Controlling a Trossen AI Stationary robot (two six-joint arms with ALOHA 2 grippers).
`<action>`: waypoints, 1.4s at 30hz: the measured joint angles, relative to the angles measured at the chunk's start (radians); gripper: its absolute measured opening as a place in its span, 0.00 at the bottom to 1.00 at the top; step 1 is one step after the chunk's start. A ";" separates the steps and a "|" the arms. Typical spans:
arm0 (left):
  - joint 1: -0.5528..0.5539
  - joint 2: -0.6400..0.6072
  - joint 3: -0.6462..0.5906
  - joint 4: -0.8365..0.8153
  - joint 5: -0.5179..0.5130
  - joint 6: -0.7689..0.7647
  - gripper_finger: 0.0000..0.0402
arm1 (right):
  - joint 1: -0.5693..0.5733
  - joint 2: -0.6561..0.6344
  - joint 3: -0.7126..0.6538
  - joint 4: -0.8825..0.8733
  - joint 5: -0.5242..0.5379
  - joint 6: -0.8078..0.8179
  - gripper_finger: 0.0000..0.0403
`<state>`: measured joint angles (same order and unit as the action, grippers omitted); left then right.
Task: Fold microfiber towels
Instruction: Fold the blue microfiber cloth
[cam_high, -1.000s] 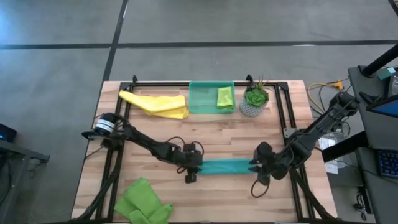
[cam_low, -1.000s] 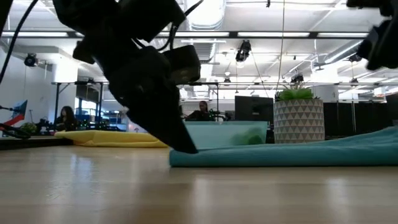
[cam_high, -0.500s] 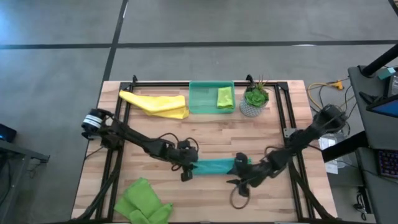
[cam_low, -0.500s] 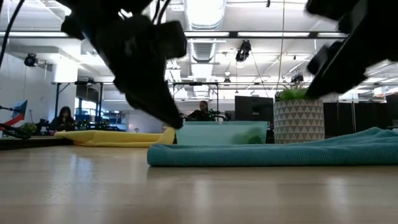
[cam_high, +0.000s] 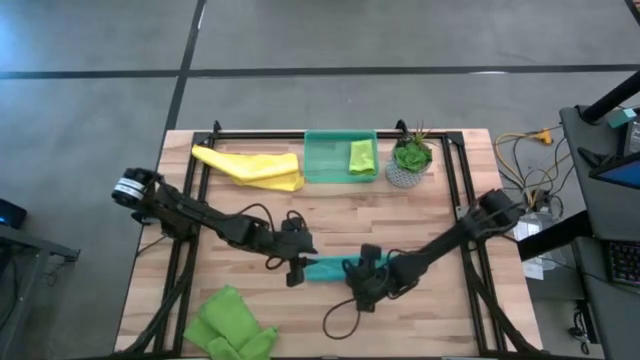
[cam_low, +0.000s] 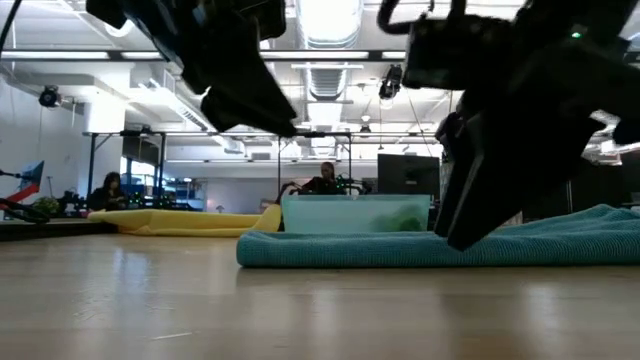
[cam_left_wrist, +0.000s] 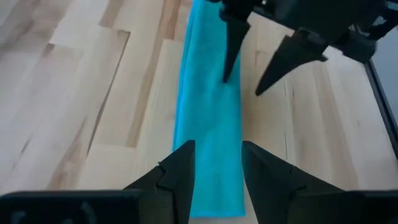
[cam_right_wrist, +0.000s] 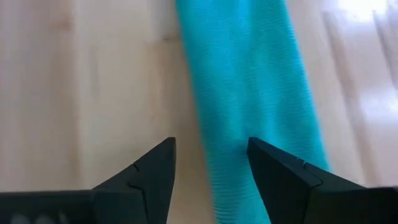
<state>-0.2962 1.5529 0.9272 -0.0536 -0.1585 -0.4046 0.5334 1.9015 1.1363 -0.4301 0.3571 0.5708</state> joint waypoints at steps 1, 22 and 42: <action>0.000 -0.001 0.000 0.009 0.000 0.003 0.29 | -0.004 0.010 0.020 -0.040 0.002 -0.003 0.49; -0.034 -0.011 -0.055 0.013 0.008 0.019 0.29 | -0.042 0.141 0.167 -0.193 -0.074 -0.130 0.41; -0.053 -0.014 -0.069 0.020 0.010 0.017 0.29 | -0.043 0.142 0.360 -0.516 0.082 -0.137 0.03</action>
<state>-0.3492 1.5390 0.8581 -0.0338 -0.1490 -0.3874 0.4904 2.0437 1.4967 -0.9461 0.4390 0.4341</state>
